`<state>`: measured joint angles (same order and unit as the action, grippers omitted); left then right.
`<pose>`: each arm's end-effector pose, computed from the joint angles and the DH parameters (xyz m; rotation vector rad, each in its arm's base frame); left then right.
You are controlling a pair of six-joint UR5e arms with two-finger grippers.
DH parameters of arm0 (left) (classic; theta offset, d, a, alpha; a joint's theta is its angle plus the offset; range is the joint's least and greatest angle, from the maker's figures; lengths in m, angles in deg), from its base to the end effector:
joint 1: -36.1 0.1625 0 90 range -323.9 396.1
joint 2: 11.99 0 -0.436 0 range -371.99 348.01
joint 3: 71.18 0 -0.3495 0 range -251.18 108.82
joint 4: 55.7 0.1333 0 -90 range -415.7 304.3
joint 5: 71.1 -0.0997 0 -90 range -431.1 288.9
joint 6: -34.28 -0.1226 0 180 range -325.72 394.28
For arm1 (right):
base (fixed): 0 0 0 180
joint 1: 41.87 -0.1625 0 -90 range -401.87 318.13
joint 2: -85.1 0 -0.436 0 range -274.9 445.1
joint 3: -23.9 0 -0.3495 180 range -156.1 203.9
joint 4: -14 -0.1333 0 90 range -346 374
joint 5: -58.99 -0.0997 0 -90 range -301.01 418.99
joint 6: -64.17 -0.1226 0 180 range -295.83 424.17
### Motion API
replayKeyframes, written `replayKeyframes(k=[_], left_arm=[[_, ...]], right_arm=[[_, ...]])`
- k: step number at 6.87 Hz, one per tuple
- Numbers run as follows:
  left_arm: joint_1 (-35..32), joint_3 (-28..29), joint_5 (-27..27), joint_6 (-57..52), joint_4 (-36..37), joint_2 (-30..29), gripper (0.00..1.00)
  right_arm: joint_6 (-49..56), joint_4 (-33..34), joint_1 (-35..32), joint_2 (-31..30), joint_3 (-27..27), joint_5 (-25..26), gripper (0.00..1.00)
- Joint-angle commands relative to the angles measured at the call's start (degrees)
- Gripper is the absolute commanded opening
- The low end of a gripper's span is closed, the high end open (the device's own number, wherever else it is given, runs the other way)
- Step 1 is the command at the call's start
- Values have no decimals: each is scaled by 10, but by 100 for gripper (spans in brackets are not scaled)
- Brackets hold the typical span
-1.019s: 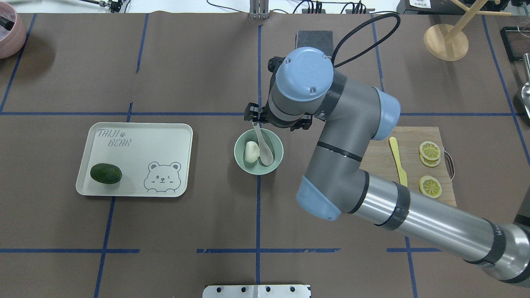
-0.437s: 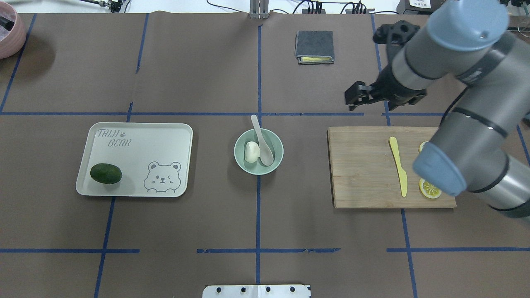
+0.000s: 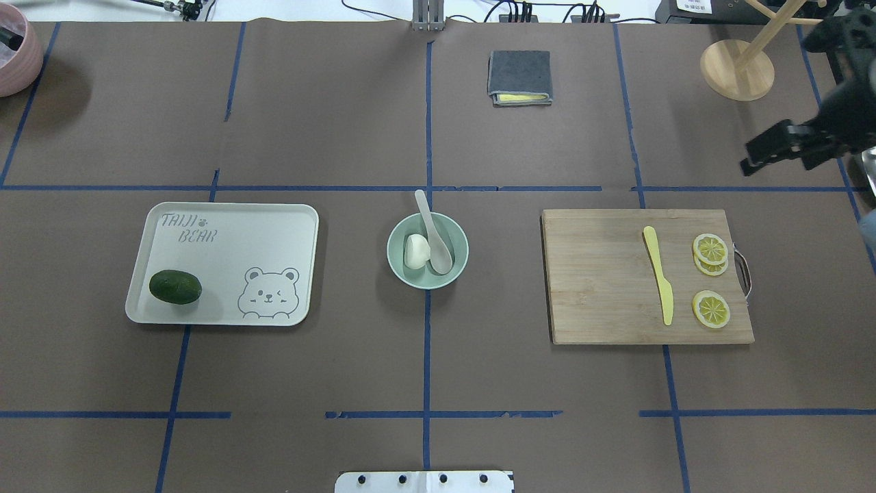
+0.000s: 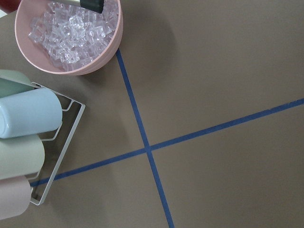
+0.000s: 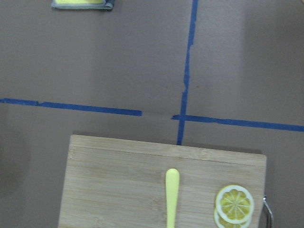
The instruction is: Put spoon and bun in bowl
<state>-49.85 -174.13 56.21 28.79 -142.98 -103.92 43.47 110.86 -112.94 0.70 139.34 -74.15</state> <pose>-0.0256 -0.4735 0.5828 0.2132 0.6474 0.2291 -0.1056 -0.4602 0.4570 0.1266 -0.8335 -0.1298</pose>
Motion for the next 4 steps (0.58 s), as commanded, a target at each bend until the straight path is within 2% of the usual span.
replayKeyframes(k=[1, 2, 3, 4], left_arm=[[-20, 20, 19, -5, -3, 30, 100], [-31, 30, 28, -7, -1, 45, 100], [-38, 55, 53, -7, -19, 70, 100], [-40, 51, 64, -7, -21, 79, 100]], right_arm=[[240, 0, -128, -66, -89, -51, 100], [273, 0, -159, -65, -131, -50, 100], [265, -1, -173, -64, -145, -49, 100], [264, -2, -173, -55, -145, -48, 100]])
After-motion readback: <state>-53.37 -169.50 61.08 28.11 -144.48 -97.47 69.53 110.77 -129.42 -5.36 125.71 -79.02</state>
